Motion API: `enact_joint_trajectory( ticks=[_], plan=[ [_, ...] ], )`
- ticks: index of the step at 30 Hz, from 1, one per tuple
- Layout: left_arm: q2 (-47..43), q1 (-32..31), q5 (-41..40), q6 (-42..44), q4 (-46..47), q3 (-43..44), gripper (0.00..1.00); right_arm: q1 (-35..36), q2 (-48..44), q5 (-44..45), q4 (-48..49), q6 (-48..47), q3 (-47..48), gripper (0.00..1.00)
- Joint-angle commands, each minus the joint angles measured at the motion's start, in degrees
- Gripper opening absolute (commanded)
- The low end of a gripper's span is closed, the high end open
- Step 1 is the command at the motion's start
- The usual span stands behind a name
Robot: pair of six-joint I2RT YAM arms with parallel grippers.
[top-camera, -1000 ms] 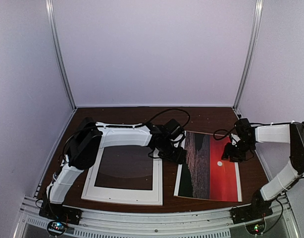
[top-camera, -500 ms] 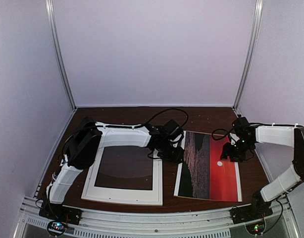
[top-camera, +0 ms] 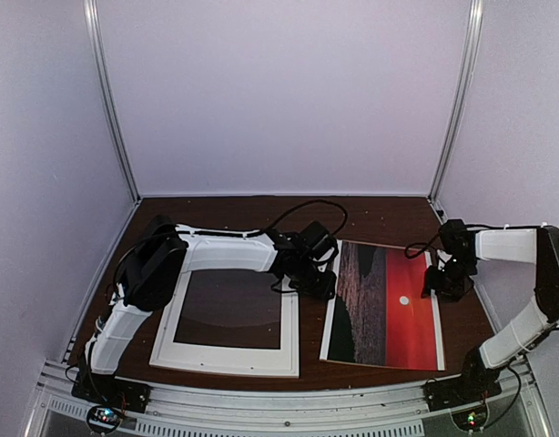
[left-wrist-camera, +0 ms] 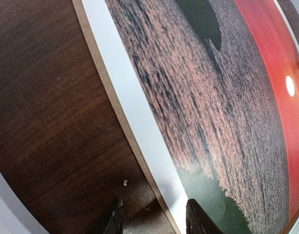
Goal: Put the photo into the frame
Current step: Adjust the photo on the backboard.
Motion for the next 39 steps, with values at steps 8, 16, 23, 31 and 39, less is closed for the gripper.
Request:
enact_joint_trajectory(
  ticks=[8,16,23,31,39],
  plan=[
    [1.1,-0.7,5.2,-0.2,0.6,-2.2,0.34,-0.5,-0.3,-8.3,5.2,-0.2,-2.6,0.51],
    [0.8,-0.7,7.9,-1.5,4.0,-3.0,0.30,-0.5,-4.7,-11.2,6.5,1.0,-3.7,0.47],
    [-1.5,-0.7,8.4,-1.7,8.8,-6.0,0.23,-0.5,-4.9,-9.4,5.2,1.0,-3.6,0.47],
    [-1.9,-0.3,9.7,-2.4,11.5,-7.0,0.18,-0.4,-4.2,-9.9,5.9,0.9,-4.2,0.45],
    [-2.5,-0.1,3.5,-2.3,5.3,-5.8,0.18,-0.4,-5.2,-8.6,5.0,1.3,-4.3,0.44]
  ],
)
